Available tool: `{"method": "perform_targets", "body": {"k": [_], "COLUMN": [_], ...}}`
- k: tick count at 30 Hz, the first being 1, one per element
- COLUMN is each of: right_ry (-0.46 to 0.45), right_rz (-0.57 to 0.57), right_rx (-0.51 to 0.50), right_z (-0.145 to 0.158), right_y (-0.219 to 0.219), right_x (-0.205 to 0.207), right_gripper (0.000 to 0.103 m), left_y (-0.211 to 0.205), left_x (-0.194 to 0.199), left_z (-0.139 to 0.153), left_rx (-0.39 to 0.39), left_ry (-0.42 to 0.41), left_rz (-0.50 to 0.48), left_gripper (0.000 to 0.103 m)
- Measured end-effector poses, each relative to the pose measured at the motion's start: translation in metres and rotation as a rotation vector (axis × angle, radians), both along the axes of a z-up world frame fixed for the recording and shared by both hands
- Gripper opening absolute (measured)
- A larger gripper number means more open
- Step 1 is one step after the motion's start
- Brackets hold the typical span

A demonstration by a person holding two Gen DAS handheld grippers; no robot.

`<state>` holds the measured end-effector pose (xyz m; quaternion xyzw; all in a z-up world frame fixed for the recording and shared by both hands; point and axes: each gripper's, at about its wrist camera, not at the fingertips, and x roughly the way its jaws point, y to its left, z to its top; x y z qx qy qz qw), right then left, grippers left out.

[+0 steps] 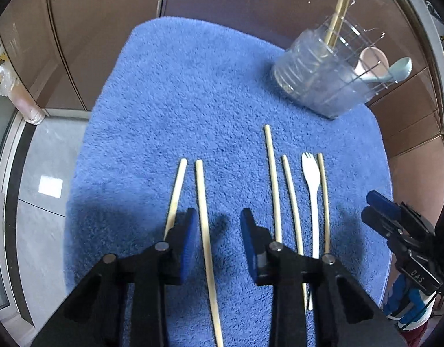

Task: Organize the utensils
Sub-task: 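Lower left gripper onto a chopstick while right gripper grasps another chopstick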

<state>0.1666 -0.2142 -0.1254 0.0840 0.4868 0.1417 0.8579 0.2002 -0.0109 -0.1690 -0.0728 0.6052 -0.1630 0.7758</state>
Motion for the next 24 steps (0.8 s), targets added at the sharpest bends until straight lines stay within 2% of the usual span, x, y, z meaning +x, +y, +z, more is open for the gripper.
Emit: {"method": "perform_targets", "body": {"k": [4, 10, 19, 24], "right_ry": [0.054, 0.136, 0.229, 0.288], "right_rz": [-0.002, 0.005, 0.021, 0.03], "right_rx": [0.009, 0.01, -0.071, -0.133], "right_z": [-0.011, -0.024, -0.038, -0.044], "right_y": [-0.003, 0.001, 0.021, 0.032], "right_x": [0.011, 0.031, 0.067, 0.085], "right_gripper": [0.032, 0.029, 0.016, 0.015], "left_y": [-0.003, -0.008, -0.011, -0.015], "left_x": [0.006, 0.017, 0.027, 0.033], "left_z": [-0.007, -0.013, -0.014, -0.016], "left_rx": [0.019, 0.027, 0.046, 0.061], "left_ry": [0.018, 0.041, 0.076, 0.089], "left_rz": [-0.006, -0.016, -0.046, -0.057], "left_gripper": [0.023, 0.023, 0.019, 0.018]}}
